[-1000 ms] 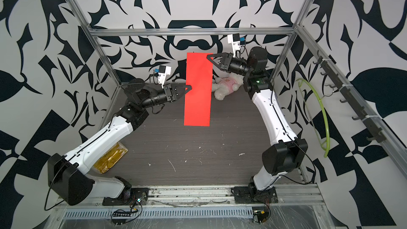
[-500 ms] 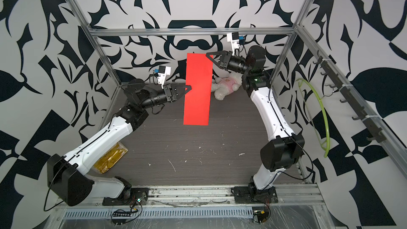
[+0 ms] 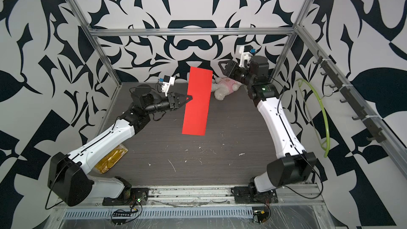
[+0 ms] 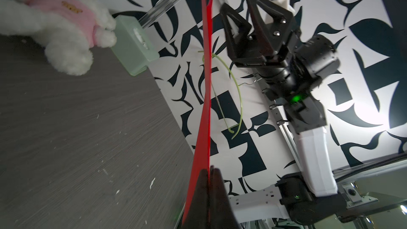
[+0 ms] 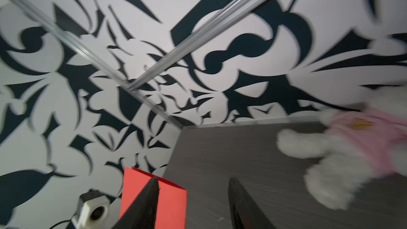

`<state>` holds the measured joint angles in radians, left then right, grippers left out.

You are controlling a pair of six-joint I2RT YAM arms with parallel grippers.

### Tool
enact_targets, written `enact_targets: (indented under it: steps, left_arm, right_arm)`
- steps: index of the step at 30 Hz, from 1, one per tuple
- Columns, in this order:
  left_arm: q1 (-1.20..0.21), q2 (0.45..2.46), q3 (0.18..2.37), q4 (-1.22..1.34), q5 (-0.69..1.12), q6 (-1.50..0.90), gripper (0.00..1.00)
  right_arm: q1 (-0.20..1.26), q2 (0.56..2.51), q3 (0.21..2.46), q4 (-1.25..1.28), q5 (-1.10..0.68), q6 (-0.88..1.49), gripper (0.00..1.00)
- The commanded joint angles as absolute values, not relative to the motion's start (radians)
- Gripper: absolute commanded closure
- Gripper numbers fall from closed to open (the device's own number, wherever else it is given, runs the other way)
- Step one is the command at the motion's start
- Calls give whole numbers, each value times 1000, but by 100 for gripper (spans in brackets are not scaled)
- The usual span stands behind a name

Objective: Fold the rectangular paper in half along the long edge
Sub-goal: Place the paper at the center of the board.

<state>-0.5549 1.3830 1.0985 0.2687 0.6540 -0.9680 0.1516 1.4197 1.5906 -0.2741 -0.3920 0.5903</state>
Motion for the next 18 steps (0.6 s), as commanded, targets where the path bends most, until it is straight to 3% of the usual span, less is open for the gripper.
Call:
enact_targets:
  steps: [1, 6, 10, 18]
  left_arm:
    - [-557, 1449, 1028, 239, 675, -973, 100]
    - [-575, 1655, 924, 420, 748, -1087, 100]
    - [-576, 1789, 926, 385, 741, -1062, 100]
    - [-577, 1852, 1106, -30, 663, -781, 100]
  right_arm:
    - [156, 1330, 1571, -401, -112, 429, 45]
    - [217, 1297, 1479, -485, -16, 383, 42]
    - [321, 1271, 1378, -506, 126, 329, 42]
    - [440, 1210, 1182, -485, 286, 355, 42]
